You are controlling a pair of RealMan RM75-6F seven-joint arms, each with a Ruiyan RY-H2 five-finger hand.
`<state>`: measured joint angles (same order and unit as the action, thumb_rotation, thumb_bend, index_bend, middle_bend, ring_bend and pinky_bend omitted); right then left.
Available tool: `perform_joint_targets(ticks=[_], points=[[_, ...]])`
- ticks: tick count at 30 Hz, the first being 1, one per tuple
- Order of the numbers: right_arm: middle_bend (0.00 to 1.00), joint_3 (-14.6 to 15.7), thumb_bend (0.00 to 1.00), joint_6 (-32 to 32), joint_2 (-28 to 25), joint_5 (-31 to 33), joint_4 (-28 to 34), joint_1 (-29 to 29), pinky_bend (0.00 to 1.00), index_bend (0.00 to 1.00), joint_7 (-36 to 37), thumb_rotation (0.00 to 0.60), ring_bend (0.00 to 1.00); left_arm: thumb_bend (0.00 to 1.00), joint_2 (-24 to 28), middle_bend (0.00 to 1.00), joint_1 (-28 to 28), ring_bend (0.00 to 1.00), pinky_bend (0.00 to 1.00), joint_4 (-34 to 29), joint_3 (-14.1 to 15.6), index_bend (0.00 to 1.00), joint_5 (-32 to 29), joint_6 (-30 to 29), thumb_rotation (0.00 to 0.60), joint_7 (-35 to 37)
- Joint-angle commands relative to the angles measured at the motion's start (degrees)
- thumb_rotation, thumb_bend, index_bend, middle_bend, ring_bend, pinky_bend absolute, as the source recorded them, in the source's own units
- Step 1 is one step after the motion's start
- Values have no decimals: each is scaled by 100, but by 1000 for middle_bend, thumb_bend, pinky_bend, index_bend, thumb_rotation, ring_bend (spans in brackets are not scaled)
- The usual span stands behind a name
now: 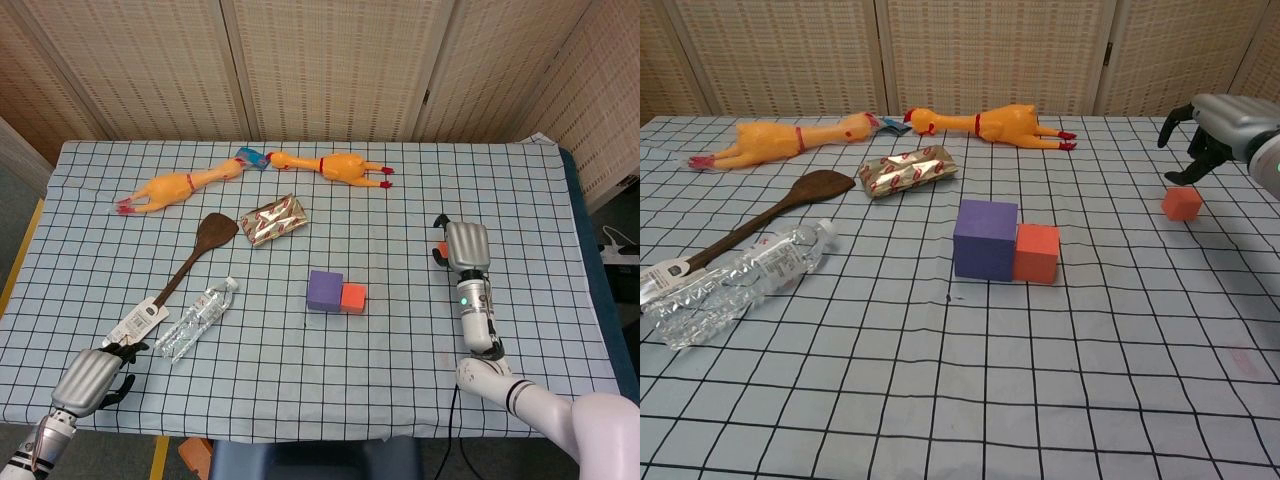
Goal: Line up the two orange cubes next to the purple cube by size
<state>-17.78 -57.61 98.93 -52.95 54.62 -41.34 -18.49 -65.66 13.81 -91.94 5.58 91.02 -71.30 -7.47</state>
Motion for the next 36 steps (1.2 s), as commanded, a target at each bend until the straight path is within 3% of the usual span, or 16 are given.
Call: perform_joint_targets(ticks=[1,17,36], points=[[965,-40,189,102,64,10,-238,-52,981,383,-3,600,896,480,-1,415,3,372,609,15,10,270,32,-4,600,-1],[966,-74,175,997,139,122,-981,-117,981,380,194,600,896,480,6,415,-5,372,609,-1,11,270,34,-4,600,-13],[966,-55,154,1446,257,113,-1349,-91,982,367,327,600,895,479,-3,416,3,372,609,4,15,272,-4,59,600,-53]])
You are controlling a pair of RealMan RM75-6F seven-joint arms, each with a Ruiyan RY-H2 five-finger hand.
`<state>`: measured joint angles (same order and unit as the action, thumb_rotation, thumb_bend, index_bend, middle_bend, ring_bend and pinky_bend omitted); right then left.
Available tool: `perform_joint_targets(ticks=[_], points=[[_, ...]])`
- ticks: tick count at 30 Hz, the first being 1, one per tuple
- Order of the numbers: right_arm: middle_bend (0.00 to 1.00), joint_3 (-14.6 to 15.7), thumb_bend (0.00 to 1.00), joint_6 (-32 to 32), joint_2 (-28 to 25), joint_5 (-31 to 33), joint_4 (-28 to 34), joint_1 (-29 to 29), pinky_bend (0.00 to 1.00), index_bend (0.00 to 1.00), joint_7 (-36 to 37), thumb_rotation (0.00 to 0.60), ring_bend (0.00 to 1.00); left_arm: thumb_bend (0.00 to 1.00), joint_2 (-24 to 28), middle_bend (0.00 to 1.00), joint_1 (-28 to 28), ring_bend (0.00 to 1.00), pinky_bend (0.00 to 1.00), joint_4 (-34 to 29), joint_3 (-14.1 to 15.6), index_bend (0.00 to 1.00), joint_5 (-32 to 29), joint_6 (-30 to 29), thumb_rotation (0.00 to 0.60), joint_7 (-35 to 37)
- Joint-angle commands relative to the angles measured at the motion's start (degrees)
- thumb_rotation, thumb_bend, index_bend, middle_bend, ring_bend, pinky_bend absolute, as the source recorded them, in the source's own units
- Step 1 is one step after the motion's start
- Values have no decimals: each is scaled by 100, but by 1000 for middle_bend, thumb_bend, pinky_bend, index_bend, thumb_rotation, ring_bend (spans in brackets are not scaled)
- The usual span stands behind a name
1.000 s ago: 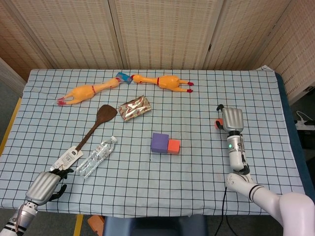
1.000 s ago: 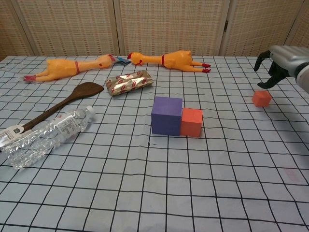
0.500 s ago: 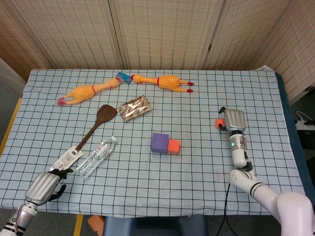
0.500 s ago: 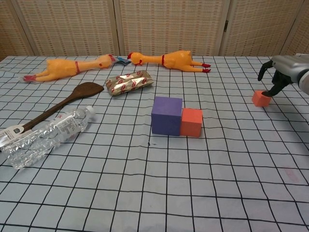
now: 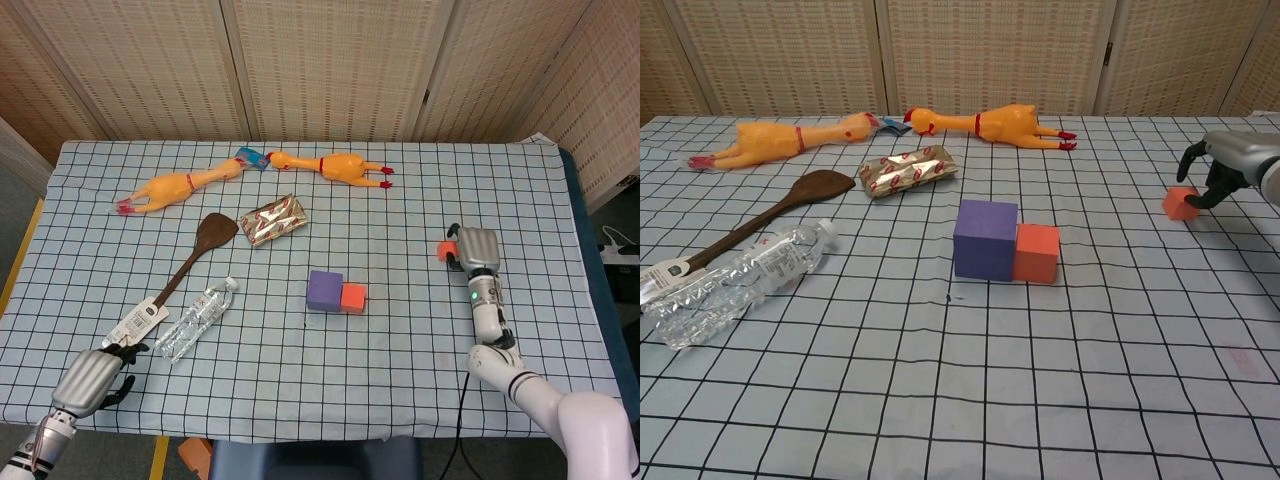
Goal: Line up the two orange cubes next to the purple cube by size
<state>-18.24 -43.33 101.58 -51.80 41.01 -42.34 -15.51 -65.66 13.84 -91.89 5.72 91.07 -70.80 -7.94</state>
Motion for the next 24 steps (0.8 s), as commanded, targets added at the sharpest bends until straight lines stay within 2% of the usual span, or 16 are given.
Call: perform_joint_targets(ticks=[1,7,19,24], points=[[966,-8,154,18,-15,-15,23,13,982,367,39,600,896,479,-6,416,2,372,609,3,1,272,-18,21,600,-12],[966,-34,154,-79,-124,-95,214,46,982,367,106,600,896,480,-24,415,8,372,609,6,-10,272,-63,55,600,-61],[966,27,154,-311,-592,-82,1049,289,983,367,-19,600,896,480,-14,416,-6,372,609,-16,-10,272,-35,9,600,-64],[966,54,154,-363,-633,-37,1104,324,983,367,-101,600,896,479,-15,416,-4,372,609,-15,-6,272,-29,16,600,-73]])
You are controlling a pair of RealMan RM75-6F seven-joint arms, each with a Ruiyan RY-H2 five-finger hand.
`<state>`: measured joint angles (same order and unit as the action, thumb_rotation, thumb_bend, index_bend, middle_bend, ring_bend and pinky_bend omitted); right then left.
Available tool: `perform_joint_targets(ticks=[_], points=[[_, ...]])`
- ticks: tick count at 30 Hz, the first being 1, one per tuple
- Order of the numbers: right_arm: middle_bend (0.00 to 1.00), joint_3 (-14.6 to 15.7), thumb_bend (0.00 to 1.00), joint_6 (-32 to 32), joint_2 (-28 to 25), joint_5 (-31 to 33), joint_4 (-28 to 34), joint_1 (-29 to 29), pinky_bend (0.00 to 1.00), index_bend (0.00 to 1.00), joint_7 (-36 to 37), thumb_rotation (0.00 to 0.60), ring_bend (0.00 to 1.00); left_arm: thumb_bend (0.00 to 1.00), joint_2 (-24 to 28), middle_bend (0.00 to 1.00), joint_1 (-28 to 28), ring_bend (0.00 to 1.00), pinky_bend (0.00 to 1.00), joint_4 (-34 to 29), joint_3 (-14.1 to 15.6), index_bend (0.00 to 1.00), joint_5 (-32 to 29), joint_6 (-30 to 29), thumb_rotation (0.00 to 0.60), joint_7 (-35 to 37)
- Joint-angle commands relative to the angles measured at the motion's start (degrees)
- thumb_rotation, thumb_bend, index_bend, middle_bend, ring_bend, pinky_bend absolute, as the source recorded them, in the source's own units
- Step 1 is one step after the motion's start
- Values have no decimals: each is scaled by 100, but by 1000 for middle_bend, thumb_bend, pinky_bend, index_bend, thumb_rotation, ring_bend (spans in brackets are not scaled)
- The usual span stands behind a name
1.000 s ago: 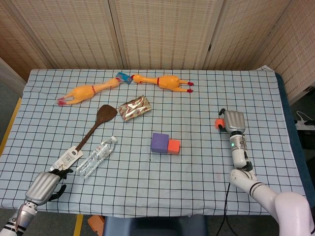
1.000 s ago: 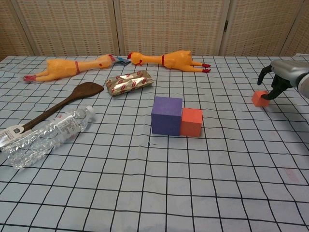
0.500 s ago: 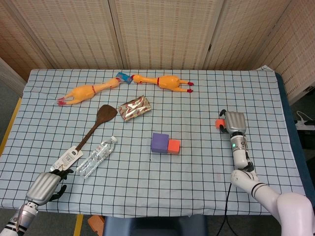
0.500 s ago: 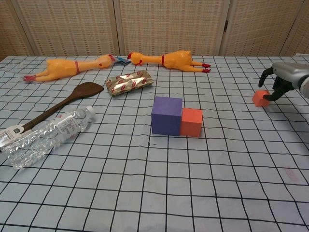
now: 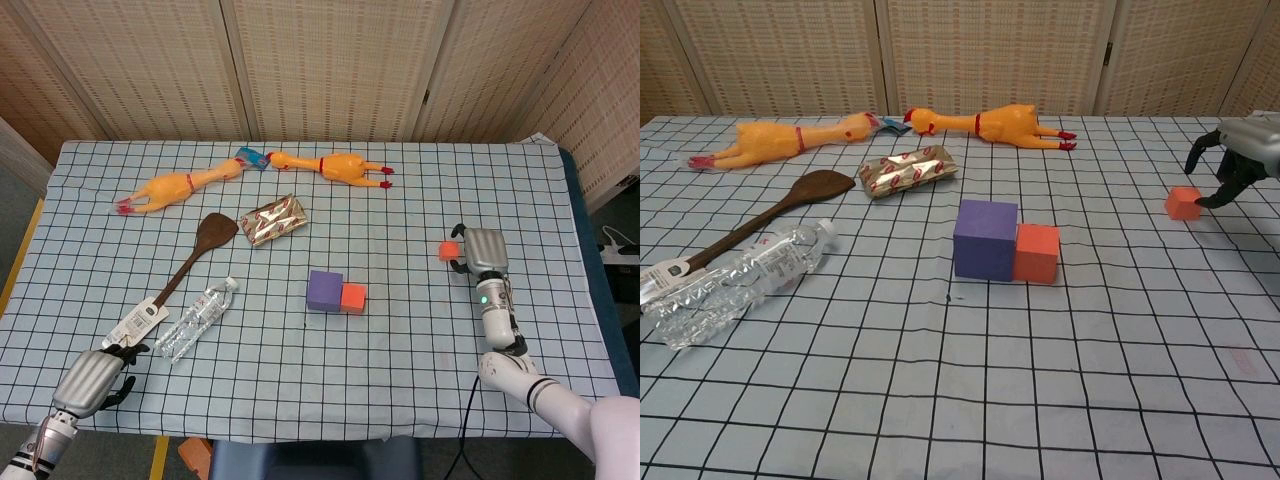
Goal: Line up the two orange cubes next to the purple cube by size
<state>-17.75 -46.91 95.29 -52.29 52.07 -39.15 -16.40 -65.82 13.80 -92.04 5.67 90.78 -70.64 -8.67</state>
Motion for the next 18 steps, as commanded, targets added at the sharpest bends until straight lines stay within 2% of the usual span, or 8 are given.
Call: perform_joint_targets(ticks=[1,18], points=[[966,6,154,-6,-2,16,-5,5,983,367,-17,600,896,480,0,416,1,372,609,0,-1,272,-1,1,600,0],[967,10,154,349,453,31,-901,-152,983,374,240,600,897,481,-5,416,2,373,609,-8,2,272,-10,17,600,-37]])
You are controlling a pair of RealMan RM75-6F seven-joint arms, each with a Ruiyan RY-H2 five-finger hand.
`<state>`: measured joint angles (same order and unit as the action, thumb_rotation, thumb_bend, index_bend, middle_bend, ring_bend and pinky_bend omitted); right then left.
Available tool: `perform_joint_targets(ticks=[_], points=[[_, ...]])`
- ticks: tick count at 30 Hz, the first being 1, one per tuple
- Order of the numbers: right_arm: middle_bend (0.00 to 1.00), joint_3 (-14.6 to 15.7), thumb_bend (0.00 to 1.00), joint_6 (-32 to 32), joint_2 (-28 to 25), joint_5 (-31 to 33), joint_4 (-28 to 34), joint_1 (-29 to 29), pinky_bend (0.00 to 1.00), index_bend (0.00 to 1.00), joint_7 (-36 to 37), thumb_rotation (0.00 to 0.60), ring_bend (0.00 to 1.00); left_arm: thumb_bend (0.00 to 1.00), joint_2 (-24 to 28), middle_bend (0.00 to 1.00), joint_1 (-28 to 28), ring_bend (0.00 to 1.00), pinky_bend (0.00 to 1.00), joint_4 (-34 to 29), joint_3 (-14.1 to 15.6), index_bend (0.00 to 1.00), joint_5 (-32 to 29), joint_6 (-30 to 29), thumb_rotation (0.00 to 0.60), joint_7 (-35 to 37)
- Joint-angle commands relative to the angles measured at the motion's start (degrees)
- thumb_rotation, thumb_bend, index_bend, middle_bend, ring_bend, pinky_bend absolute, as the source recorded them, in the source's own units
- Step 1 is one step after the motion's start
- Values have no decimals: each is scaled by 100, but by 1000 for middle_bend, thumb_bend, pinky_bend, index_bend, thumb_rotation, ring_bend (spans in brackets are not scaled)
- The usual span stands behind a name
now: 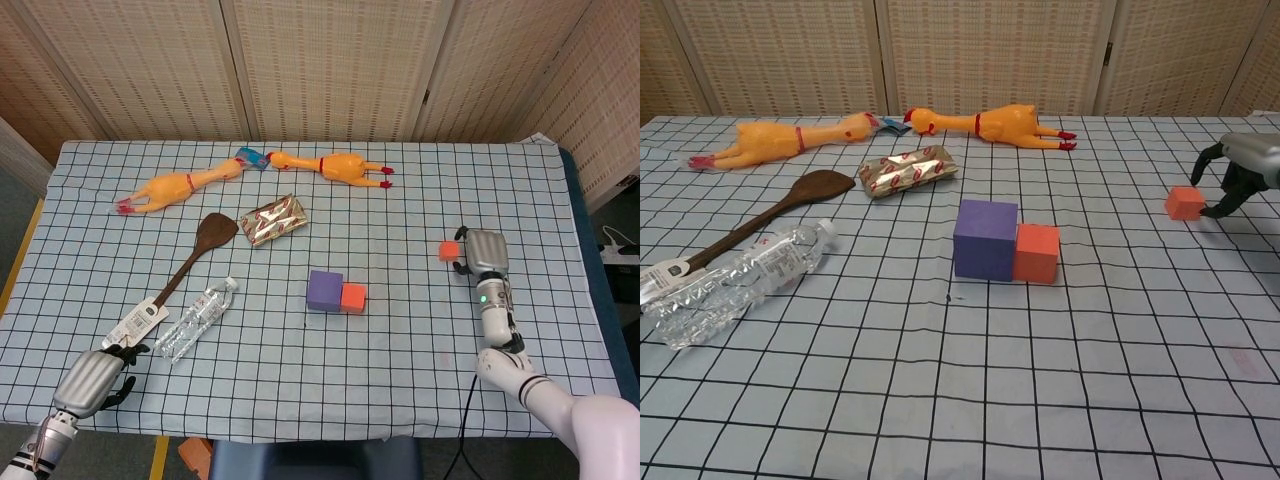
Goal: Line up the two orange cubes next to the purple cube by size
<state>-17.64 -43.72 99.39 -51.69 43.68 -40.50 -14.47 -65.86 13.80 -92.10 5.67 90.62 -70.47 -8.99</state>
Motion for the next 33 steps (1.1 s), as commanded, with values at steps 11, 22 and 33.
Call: perform_joint_targets(ticks=[11,22,33], points=[[972,11,154,5,150,-214,-211,-15,986,453,235,600,901,480,2,416,-1,373,609,-1,0,272,11,-11,600,12],[980,33,153,-261,51,-455,130,80,987,507,361,600,909,480,-3,416,4,372,609,6,4,272,6,8,600,10],[980,333,154,-818,-694,-971,2232,425,987,509,297,600,909,479,2,416,7,372,609,-1,19,272,35,10,600,46]])
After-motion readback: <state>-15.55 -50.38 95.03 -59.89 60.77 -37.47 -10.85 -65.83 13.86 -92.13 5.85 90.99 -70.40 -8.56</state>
